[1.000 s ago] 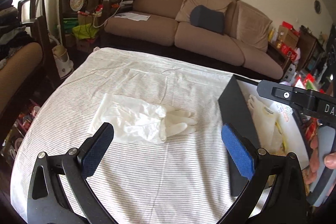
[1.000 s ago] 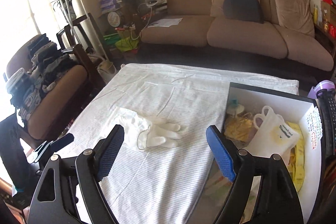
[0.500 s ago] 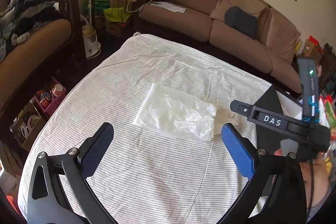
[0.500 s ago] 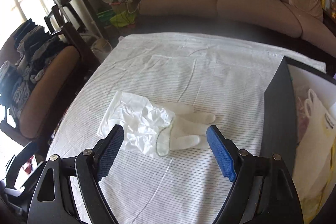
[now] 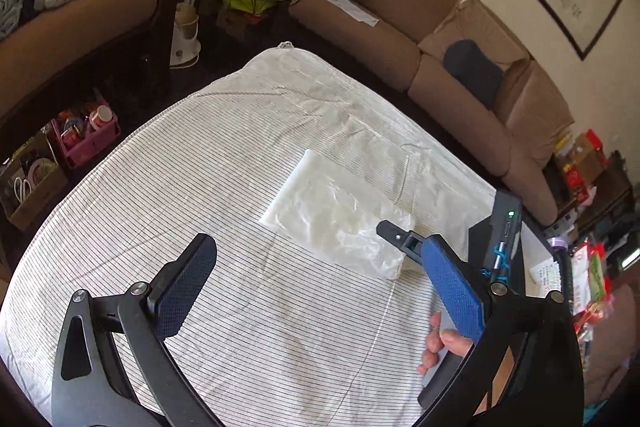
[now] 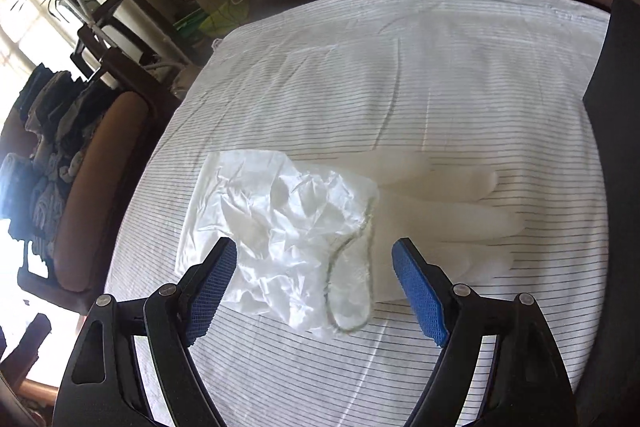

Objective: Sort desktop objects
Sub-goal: 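Move the right gripper to the loose white gloves on the table, then grasp the loose white gloves at the cuff with the right gripper and lift, then grasp the white HAPPY DOG bag with the left gripper while the right gripper holds the gloves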

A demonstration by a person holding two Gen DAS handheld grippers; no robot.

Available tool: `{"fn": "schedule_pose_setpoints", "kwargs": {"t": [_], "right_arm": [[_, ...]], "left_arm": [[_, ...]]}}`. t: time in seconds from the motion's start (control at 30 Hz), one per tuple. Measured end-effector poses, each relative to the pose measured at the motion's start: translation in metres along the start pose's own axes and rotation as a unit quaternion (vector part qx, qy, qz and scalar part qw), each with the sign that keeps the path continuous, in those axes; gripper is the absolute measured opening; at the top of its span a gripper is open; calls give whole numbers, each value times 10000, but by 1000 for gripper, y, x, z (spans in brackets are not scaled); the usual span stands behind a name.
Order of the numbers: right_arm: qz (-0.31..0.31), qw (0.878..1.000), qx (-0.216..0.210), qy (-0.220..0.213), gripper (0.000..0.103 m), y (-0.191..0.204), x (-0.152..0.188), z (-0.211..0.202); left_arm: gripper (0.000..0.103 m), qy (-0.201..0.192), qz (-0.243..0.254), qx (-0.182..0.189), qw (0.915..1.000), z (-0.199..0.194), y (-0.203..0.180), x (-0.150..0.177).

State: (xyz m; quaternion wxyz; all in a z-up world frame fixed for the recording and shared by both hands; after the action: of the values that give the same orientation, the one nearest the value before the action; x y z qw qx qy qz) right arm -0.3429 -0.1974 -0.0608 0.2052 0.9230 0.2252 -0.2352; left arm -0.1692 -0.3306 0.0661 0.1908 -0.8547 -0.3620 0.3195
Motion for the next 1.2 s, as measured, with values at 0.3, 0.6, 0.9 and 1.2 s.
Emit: {"fn": "schedule_pose_setpoints", "kwargs": {"t": [0.3, 0.6, 0.9, 1.2], "right_arm": [[-800, 9960, 181, -340, 11, 23, -20, -46], [-1494, 9733, 194, -1733, 10, 69, -98, -269], [-1676, 9545, 691, -2369, 9, 98, -115, -461], [-1412, 9464, 540, -2854, 9, 133, -80, -599]], "left_arm": [[103, -14, -60, 90, 9999, -4, -3, -1], [103, -215, 1018, 1130, 9881, -47, -76, 19], [103, -802, 2815, 1102, 9498, -70, -184, 110], [103, -1611, 3150, 1308, 9261, -150, -260, 134]]}}
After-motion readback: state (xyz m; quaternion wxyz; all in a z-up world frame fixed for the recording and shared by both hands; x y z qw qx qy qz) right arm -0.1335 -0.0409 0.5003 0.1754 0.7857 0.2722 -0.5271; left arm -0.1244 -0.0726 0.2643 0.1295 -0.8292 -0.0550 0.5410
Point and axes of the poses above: each gripper's, at about its wrist camera, not at the fingertips, and z roughly the way its jaws point, y to its left, x to its underside, the point moved 9 cm from there along z, roughly the way its jaws point, and after that the axes turned 15 degrees about -z, right-handed, at the moved point
